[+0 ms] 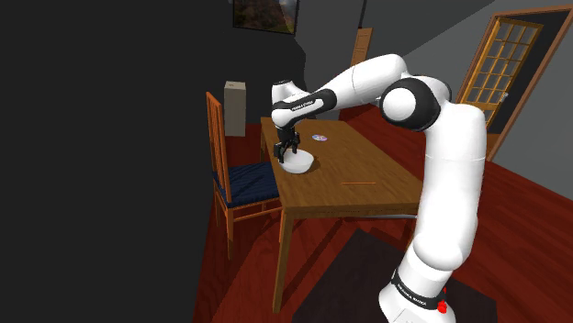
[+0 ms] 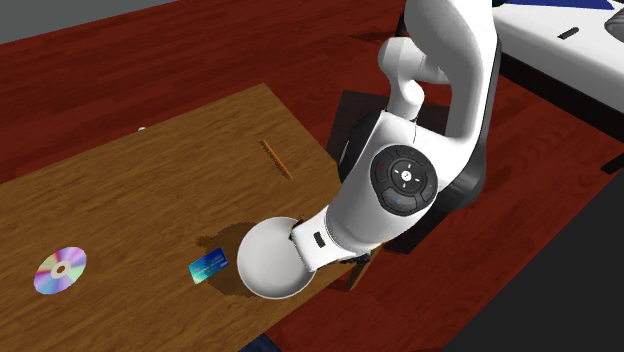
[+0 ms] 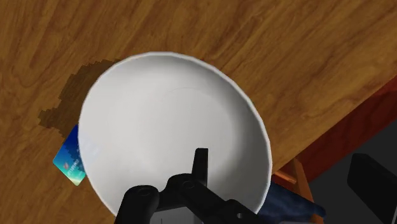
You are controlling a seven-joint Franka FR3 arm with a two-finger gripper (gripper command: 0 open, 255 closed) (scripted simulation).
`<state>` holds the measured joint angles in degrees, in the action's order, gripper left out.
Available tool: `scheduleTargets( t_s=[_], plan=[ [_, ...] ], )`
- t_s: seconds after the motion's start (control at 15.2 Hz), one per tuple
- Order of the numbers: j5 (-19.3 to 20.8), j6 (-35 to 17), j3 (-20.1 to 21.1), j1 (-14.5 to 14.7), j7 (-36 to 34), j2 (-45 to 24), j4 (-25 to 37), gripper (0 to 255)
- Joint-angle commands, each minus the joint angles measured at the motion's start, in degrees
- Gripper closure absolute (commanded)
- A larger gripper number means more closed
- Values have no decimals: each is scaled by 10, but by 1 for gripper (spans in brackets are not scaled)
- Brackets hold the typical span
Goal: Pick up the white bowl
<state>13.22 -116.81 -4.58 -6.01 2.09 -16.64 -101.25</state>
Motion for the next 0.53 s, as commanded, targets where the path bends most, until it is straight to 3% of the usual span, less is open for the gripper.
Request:
scheduleTargets(
  t_s=[0.0,0.46],
  plan=[
    [2,1,-3,-4,4,-40,41,0],
    [6,-43,-4,-4,-6,-61,16,0]
  ],
)
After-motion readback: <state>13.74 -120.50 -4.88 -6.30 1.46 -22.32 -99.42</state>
